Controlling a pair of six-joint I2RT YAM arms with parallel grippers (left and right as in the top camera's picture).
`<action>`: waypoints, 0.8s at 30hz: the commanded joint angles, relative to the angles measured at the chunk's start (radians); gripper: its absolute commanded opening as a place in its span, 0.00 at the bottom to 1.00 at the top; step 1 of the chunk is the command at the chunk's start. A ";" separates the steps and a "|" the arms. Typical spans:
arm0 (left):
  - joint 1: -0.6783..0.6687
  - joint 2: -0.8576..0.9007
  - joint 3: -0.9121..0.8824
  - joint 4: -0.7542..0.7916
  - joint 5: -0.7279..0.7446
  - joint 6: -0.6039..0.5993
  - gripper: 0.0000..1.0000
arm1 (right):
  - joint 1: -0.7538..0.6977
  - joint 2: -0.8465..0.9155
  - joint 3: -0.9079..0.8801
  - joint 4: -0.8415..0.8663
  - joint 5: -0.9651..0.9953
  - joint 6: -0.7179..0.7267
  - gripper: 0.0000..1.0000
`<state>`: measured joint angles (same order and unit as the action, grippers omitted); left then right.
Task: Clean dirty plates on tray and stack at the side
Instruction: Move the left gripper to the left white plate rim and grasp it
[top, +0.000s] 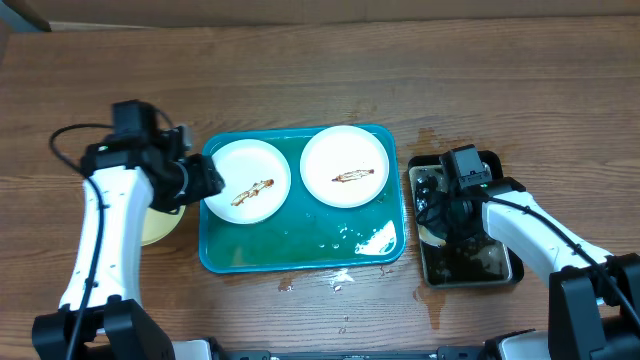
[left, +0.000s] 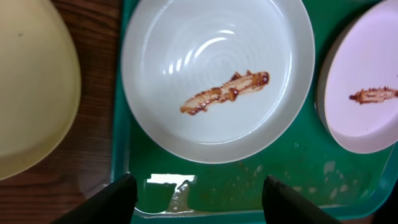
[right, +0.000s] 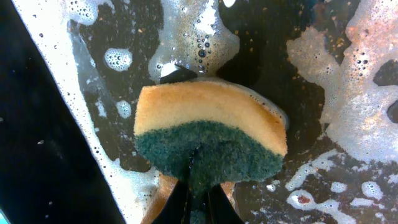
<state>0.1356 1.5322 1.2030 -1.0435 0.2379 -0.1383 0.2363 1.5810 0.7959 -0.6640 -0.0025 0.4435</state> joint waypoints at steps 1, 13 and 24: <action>-0.087 0.019 -0.011 0.006 -0.085 0.018 0.59 | -0.001 -0.007 -0.024 -0.013 0.008 -0.006 0.04; -0.311 0.212 -0.019 0.076 -0.121 -0.046 0.15 | -0.001 -0.007 -0.024 -0.035 0.008 -0.006 0.04; -0.390 0.363 -0.019 0.066 0.016 -0.068 0.08 | -0.001 -0.007 -0.024 -0.043 0.008 -0.006 0.04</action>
<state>-0.2291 1.8633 1.1908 -0.9749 0.1787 -0.1883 0.2363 1.5787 0.7959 -0.6937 -0.0010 0.4438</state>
